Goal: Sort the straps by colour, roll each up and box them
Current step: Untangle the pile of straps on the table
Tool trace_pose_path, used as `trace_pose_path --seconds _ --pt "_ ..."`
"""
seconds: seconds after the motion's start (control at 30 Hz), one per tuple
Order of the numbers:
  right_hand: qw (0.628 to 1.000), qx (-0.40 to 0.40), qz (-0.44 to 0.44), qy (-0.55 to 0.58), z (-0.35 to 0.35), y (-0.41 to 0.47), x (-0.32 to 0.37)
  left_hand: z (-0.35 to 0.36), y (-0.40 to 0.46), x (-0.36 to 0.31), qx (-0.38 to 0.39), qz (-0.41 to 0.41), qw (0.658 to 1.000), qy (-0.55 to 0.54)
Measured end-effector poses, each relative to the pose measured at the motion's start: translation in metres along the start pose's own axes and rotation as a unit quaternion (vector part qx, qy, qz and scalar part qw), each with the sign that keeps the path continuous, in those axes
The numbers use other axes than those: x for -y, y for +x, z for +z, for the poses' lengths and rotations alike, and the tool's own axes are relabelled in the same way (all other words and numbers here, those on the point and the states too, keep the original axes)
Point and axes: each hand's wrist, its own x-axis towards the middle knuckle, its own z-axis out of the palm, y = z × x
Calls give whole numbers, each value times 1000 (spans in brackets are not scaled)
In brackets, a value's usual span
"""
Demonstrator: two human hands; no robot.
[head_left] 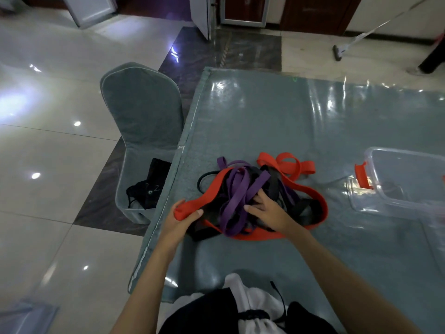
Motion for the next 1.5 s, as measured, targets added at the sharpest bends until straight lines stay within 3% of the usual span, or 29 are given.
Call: trace_pose_path --seconds 0.1,0.2,0.27,0.33,0.43,0.63,0.7,0.8,0.93,1.1,1.2,1.33,1.4,1.5 --pt "992 -107 22 65 -19 -13 -6 1 -2 -4 -7 -42 999 24" --pt "960 -278 -9 -5 -39 -22 -14 3 -2 -5 -16 -25 999 19" --pt "930 -360 -31 -62 -50 -27 -22 5 -3 -7 13 -6 998 -63" --pt "922 -387 -14 -29 -52 -32 -26 6 -7 -13 25 -6 986 -166" --pt "928 -371 11 30 -47 -34 -26 9 -11 -25 21 -3 976 -216" --pt "934 -331 6 132 -38 -27 -10 12 -3 -26 -24 -37 986 -158" --pt "923 -371 -2 101 -39 -26 -11 8 1 -28 -46 -38 990 -131" --pt "908 -414 0 -62 -48 -24 -20 -5 11 -32 -39 -40 991 -120" --pt "932 -351 -10 -93 -48 -21 -25 -14 29 -46 26 -29 994 -100" --pt "955 -264 -25 -132 -43 -21 -24 11 41 -76 122 -100 987 42" --pt "972 -178 -68 -141 -29 -25 -20 33 45 -93 101 -17 989 104" --pt "992 -97 -38 -74 -14 -21 -10 61 45 -118 146 106 977 114" --pt "990 -138 -6 -31 -17 -16 -7 81 43 -126 164 165 965 117" --pt "940 -317 17 -128 -33 -10 -8 119 38 -124 184 240 937 174"
